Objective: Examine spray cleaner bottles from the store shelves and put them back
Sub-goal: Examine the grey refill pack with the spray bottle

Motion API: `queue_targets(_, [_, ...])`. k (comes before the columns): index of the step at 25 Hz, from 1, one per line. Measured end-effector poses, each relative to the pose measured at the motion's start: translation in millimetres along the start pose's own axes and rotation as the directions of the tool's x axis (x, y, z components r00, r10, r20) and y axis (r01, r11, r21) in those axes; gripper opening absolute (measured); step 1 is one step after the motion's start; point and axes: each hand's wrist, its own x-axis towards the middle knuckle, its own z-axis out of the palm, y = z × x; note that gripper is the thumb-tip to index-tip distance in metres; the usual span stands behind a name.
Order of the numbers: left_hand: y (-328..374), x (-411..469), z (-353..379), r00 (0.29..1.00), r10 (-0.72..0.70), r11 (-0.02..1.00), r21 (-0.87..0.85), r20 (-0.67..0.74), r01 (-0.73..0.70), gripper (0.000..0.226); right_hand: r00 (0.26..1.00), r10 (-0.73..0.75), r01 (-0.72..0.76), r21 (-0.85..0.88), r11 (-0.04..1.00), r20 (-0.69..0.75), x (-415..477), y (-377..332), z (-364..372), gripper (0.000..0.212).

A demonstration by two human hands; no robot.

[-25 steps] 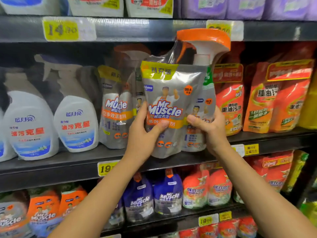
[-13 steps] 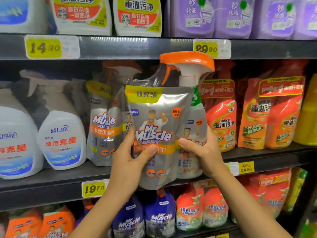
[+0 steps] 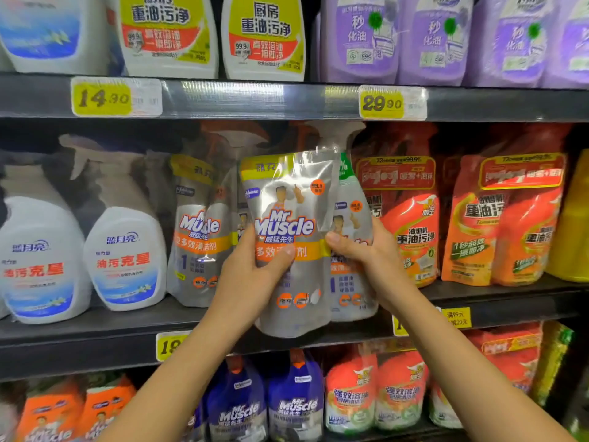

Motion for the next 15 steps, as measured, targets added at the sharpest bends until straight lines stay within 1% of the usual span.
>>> queue_targets(2, [-3,10,8,0.998,0.007,0.999,0.041,-0.059,-0.005,0.067,0.997,-0.033,0.025,-0.124,0.992,-0.069,12,5,2,0.047])
queue_targets(3, [-5,14,11,0.994,0.016,0.998,0.058,-0.111,-0.01,0.068,0.992,-0.07,0.047,-0.212,0.976,-0.102,16,8,2,0.048])
queue_targets(5, [-14,20,15,0.979,0.045,0.994,0.105,-0.197,-0.025,0.066,0.979,-0.165,0.098,-0.427,0.899,-0.123,20,15,2,0.045])
queue_targets(7, [-25,21,16,0.97,0.077,0.99,0.136,-0.232,-0.046,0.067,0.969,-0.236,0.149,-0.597,0.789,-0.071,19,24,-1,0.048])
queue_targets(8, [-30,20,17,0.968,0.07,0.993,0.114,-0.242,-0.043,0.066,0.96,-0.275,0.179,-0.645,0.743,-0.05,17,26,-5,0.052])
queue_targets(9, [-34,20,17,0.967,0.06,0.995,0.09,-0.249,-0.038,0.064,0.942,-0.33,0.207,-0.666,0.716,-0.063,16,26,-13,0.056])
queue_targets(10, [-36,20,17,0.967,0.056,0.996,0.08,-0.25,-0.037,0.063,0.91,-0.397,0.217,-0.675,0.705,-0.121,15,25,-25,0.059])
queue_targets(11, [-37,20,16,0.967,0.058,0.996,0.085,-0.248,-0.038,0.064,0.867,-0.453,0.201,-0.685,0.7,-0.209,15,24,-41,0.061])
queue_targets(12, [-38,20,17,0.967,0.065,0.995,0.091,-0.245,-0.044,0.067,0.828,-0.475,0.153,-0.694,0.703,-0.298,16,22,-58,0.067])
queue_targets(13, [-40,20,18,0.968,0.073,0.994,0.099,-0.241,-0.05,0.073,0.813,-0.449,0.072,-0.701,0.709,-0.371,17,22,-74,0.076])
queue_targets(14, [-42,18,19,0.968,0.084,0.992,0.112,-0.237,-0.059,0.081,0.82,-0.394,-0.023,-0.712,0.702,-0.415,17,24,-86,0.088])
queue_targets(15, [-42,18,21,0.968,0.102,0.989,0.129,-0.231,-0.073,0.088,0.839,-0.339,-0.1,-0.733,0.673,-0.426,17,27,-93,0.099])
